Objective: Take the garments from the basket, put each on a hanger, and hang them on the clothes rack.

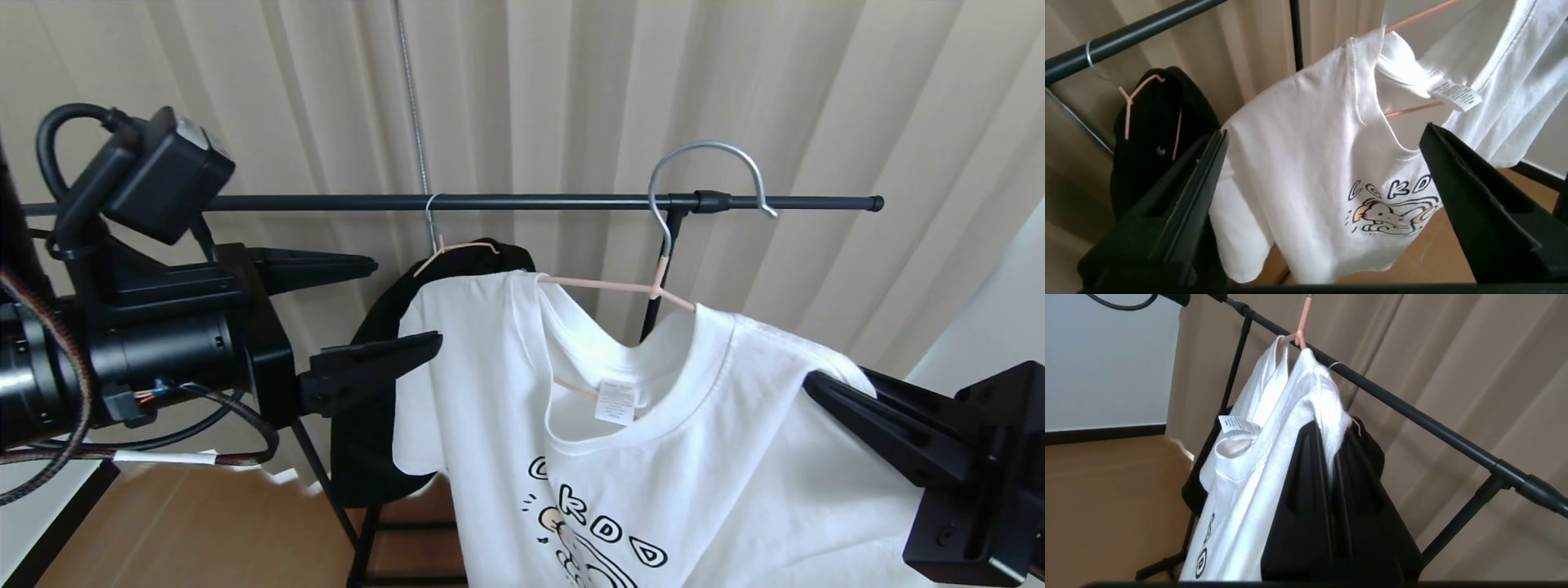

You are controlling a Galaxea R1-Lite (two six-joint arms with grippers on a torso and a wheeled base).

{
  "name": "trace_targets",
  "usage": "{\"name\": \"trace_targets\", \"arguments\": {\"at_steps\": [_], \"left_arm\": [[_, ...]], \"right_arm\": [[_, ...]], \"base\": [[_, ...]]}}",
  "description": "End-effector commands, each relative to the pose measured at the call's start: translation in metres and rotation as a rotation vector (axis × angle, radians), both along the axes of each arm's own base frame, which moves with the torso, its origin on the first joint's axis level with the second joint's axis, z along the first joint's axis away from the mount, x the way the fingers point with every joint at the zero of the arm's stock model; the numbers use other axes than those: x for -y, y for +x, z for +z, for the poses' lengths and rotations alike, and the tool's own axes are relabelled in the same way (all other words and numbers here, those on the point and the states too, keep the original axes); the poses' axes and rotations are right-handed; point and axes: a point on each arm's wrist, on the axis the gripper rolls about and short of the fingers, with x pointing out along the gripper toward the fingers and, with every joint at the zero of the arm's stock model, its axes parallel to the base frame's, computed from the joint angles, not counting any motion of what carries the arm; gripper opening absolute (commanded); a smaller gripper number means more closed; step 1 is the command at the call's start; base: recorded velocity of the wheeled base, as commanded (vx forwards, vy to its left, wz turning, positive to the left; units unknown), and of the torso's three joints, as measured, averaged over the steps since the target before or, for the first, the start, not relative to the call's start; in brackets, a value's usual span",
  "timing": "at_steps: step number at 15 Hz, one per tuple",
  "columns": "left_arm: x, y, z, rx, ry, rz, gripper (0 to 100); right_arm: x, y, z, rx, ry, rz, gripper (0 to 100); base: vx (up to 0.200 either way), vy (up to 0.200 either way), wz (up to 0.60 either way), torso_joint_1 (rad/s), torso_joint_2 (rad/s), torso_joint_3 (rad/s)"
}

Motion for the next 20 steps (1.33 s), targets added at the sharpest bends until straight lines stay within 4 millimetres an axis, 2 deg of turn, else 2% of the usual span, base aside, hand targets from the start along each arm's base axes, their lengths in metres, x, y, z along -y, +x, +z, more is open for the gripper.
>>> {"name": "trace_targets", "arguments": {"at_steps": [1, 4, 8, 10, 14, 20], "left_arm": [[0.014, 0.014, -0.007, -0.028, 0.022, -0.055, 100], [0.021, 0.023, 0.008, -0.073, 0.022, -0.162, 100], [0.028, 0.047, 0.019, -0.107, 0.059, -0.279, 100], [0.034, 0.060, 0.020, -0.082, 0.073, -0.292, 100], [0.047, 0.090, 0.010, -0.049, 0.115, -0.357, 100], [0.040, 0.091, 0.026, -0.020, 0.127, -0.464, 100]], "right_arm": [[0.005, -0.007, 0.000, 0.013, 0.006, 0.000, 0], [0.006, -0.008, -0.002, 0.006, 0.004, 0.002, 0], [0.007, -0.010, -0.005, -0.003, -0.002, 0.002, 0], [0.007, -0.011, -0.007, -0.008, -0.005, 0.002, 0], [0.007, -0.011, -0.007, -0.009, -0.006, 0.007, 0], [0.007, -0.011, -0.007, -0.012, -0.008, 0.009, 0]], "base": [[0.000, 0.000, 0.00, 0.000, 0.00, 0.000], [0.000, 0.000, 0.00, 0.000, 0.00, 0.000], [0.000, 0.000, 0.00, 0.000, 0.00, 0.000], [0.000, 0.000, 0.00, 0.000, 0.00, 0.000], [0.000, 0.000, 0.00, 0.000, 0.00, 0.000], [0.000, 0.000, 0.00, 0.000, 0.00, 0.000]]}}
